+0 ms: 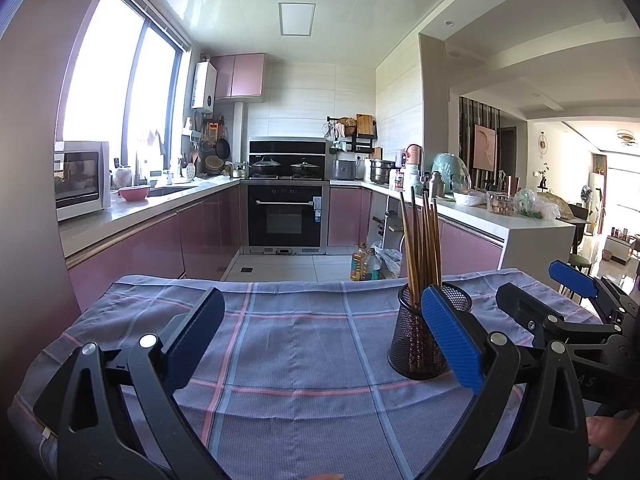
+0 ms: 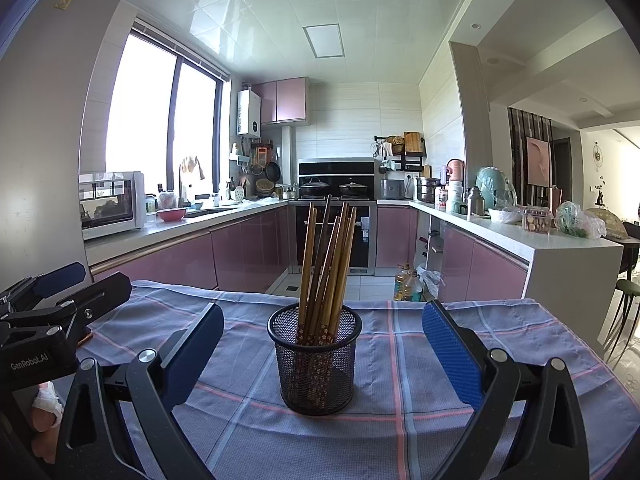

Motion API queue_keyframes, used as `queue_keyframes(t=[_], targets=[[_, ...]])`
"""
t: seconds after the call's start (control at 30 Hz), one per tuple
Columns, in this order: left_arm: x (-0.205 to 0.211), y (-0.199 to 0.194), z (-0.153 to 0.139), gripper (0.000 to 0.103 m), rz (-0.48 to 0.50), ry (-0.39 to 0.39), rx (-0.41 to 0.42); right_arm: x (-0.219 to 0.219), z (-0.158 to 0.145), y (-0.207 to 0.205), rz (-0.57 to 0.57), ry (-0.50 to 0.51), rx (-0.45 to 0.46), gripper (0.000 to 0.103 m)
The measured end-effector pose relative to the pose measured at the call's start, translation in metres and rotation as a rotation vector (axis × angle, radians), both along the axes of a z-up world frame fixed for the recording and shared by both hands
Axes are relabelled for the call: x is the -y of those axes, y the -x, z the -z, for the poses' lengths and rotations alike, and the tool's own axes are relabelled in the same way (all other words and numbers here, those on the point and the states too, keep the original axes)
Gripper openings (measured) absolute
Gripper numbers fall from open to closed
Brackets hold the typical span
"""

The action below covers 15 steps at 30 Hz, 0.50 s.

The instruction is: Organize utensils

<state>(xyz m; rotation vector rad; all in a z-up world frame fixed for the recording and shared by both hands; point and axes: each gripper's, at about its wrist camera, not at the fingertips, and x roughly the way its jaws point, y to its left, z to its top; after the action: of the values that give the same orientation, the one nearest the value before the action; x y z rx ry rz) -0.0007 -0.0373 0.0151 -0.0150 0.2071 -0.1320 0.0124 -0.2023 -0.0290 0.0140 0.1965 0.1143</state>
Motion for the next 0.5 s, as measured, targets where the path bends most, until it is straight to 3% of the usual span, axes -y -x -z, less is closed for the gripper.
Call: queue_keyframes(t=[0.5], targets=[[0.0008, 0.0000, 0.0016, 0.097, -0.002, -0.001, -0.003, 0.0007, -0.0006, -0.0003, 0.002, -0.004, -0.001, 0.096]])
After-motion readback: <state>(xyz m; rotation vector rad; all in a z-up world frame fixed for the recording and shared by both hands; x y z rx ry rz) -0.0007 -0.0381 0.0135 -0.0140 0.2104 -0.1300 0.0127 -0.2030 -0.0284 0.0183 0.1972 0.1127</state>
